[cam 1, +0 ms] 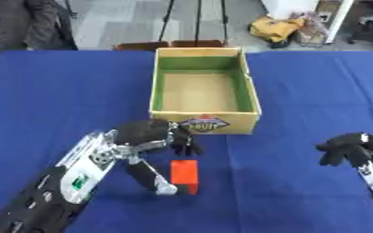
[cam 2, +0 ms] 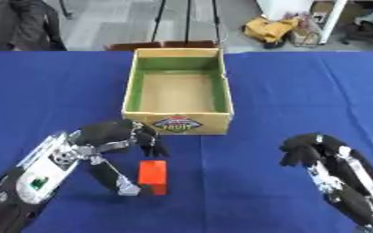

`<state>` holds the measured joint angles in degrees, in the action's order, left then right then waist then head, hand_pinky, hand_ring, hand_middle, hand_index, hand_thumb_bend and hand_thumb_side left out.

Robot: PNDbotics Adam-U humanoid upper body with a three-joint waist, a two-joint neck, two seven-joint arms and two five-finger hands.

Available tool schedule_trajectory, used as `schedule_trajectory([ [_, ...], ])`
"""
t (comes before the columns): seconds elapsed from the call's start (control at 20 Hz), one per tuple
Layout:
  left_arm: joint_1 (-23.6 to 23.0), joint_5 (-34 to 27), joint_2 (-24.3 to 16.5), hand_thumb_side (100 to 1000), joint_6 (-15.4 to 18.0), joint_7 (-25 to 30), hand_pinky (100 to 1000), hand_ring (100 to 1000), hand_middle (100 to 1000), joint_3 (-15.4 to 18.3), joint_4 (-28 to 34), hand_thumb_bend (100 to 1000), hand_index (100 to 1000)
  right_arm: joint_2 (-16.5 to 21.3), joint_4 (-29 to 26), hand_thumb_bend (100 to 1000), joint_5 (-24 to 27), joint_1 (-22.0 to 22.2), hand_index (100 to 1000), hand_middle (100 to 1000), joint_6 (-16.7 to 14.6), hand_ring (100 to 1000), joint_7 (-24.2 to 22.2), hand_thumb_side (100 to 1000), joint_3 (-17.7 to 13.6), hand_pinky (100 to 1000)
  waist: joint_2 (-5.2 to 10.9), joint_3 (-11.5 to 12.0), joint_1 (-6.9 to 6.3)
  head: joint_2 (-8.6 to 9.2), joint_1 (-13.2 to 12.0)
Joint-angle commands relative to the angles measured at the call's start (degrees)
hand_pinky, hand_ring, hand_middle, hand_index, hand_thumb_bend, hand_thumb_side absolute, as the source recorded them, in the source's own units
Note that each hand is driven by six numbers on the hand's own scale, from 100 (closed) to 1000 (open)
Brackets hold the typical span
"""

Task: Pick up objects on the table and place them in the box.

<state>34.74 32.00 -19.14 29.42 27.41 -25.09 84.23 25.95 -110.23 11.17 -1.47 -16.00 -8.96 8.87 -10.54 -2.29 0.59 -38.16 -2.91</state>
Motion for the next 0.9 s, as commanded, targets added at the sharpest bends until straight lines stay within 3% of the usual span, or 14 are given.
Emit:
schedule_trajectory([
  [0.05, 0.6, 0.8, -0.2, 361, 0.9, -0.7, 523, 510, 542, -0.5, 1.2, 519, 774, 1.2, -0.9, 100, -0.2, -0.2, 696, 414, -0.1, 526, 0.0, 585, -0.2, 762, 0.76, 0.0, 0.03, 0.03, -0.1],
  [0.25, 0.5, 1.9, -0.2, 316, 1.6, -2.6, 522, 502, 538, -0.7, 1.3, 542, 776, 1.2, -0.9, 100, -0.2, -0.2, 696, 414, -0.1, 526, -0.1, 584, -0.2, 762, 0.76, 0.0, 0.04, -0.02, -0.1],
  [0.9, 0.3, 6.2, 0.8, 311, 2.7, -9.0, 503, 448, 513, -0.7, -1.3, 520, 761, 1.2, -0.9, 100, -0.3, -0.3, 696, 413, -0.1, 526, 0.0, 585, -0.1, 762, 0.67, -0.2, -0.12, -0.13, 0.1],
])
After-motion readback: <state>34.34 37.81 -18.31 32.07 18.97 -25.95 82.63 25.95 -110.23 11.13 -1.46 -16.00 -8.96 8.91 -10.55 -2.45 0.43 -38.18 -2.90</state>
